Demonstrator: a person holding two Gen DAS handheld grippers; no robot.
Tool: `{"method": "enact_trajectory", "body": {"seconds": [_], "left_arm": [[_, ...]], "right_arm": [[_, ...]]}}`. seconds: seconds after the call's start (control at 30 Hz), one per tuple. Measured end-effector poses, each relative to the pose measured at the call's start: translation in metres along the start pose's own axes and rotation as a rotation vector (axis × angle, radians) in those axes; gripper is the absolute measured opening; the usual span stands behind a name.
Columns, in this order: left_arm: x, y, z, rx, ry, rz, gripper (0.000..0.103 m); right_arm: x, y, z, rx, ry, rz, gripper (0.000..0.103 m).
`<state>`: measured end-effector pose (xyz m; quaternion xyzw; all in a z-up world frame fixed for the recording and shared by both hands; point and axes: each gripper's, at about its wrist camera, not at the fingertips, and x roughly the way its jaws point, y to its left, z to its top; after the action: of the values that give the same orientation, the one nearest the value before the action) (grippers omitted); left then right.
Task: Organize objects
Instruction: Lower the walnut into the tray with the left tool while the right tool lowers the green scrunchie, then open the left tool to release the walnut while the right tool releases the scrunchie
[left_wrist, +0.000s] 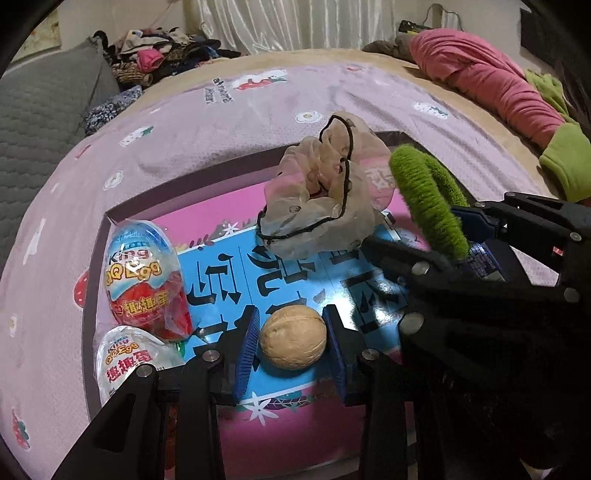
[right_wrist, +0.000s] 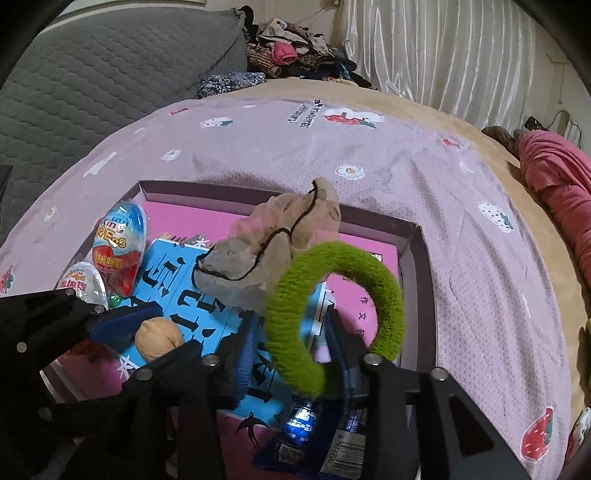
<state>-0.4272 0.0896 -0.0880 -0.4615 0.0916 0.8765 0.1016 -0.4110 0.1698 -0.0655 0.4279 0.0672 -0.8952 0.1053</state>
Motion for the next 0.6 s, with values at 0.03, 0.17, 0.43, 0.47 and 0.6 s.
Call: {"method": "enact_trajectory", "body": {"seconds": [0.03,0.17,0.43,0.47,0.6], "left_arm": [[0.000,0.001,0.000,-0.002,0.000,-0.001,0.038],[0.000,0.002,0.000,-0.004,-0.002,0.001,0.042],[-0.001,0.005,0.000,-0.008,0.010,-0.005,0.061],[-0.001,0.005,0.000,-0.005,0.014,-0.001,0.065],[-0.003,0.008,-0.001,-0.007,0.035,0.017,0.069]], "right_arm": [[0.000,0.001,0.000,-0.003,-0.001,-0.003,0.045],[-0.001,0.000,0.000,0.000,-0.007,-0.011,0.050],[-0.008,-0.004,0.002,0.015,-0.028,-0.001,0.056],[-0.008,-0.005,0.003,0.015,-0.028,-0.001,0.056],[-0.012,-0.004,0.003,0.007,-0.030,0.012,0.057]]}}
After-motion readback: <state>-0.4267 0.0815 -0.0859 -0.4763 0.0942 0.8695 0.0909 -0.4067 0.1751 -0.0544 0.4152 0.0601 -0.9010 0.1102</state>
